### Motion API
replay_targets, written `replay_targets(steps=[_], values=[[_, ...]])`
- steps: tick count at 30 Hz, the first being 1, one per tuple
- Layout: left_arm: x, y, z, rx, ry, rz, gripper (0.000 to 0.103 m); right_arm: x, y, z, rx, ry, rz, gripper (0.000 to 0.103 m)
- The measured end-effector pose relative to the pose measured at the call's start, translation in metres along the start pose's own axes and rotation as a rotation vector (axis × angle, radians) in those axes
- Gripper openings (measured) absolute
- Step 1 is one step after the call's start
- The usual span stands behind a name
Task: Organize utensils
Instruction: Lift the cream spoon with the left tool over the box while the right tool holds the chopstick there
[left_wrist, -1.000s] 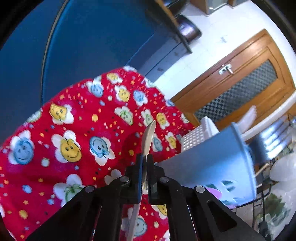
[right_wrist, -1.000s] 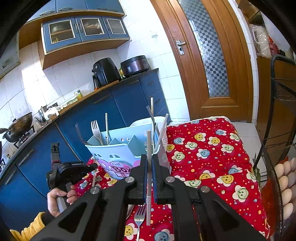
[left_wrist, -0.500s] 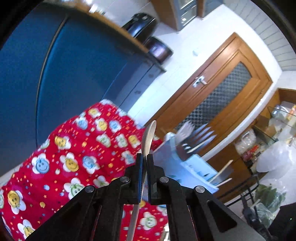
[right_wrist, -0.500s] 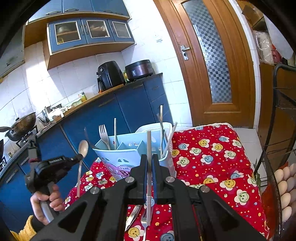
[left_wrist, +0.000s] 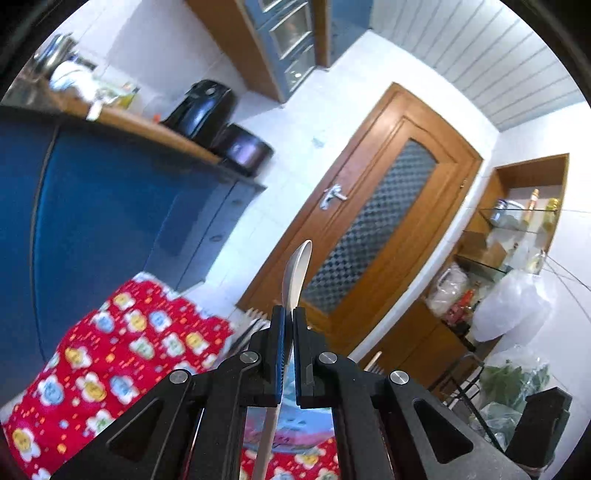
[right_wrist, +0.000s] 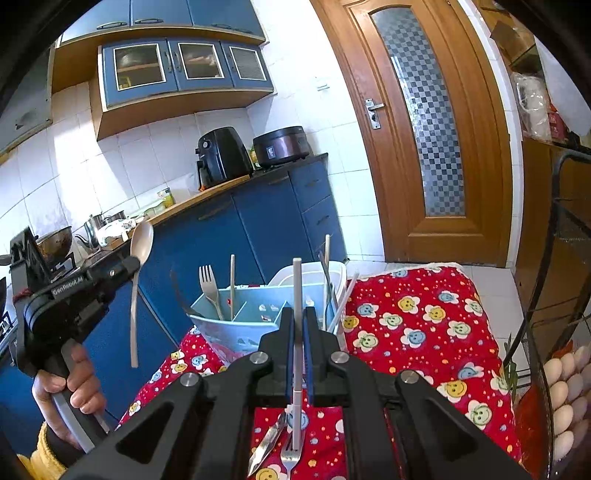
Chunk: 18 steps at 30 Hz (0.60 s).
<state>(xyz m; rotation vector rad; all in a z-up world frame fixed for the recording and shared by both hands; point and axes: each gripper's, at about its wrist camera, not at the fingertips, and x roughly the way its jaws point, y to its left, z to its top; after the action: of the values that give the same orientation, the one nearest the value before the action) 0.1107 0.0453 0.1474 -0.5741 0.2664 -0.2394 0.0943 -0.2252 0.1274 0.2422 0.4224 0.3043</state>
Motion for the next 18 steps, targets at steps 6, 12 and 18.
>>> replay_targets(steps=[6, 12, 18], values=[[0.028, -0.023, 0.010, 0.071, -0.026, -0.015, 0.003, 0.006, 0.001, 0.020, -0.023, -0.014, -0.007, 0.006], [0.052, -0.038, 0.017, 0.126, -0.084, -0.018, 0.004, 0.011, 0.005, 0.042, -0.057, -0.041, -0.011, 0.006], [0.073, -0.037, 0.013, 0.161, -0.117, -0.021, 0.004, 0.021, 0.012, 0.061, -0.096, -0.074, -0.017, 0.006]])
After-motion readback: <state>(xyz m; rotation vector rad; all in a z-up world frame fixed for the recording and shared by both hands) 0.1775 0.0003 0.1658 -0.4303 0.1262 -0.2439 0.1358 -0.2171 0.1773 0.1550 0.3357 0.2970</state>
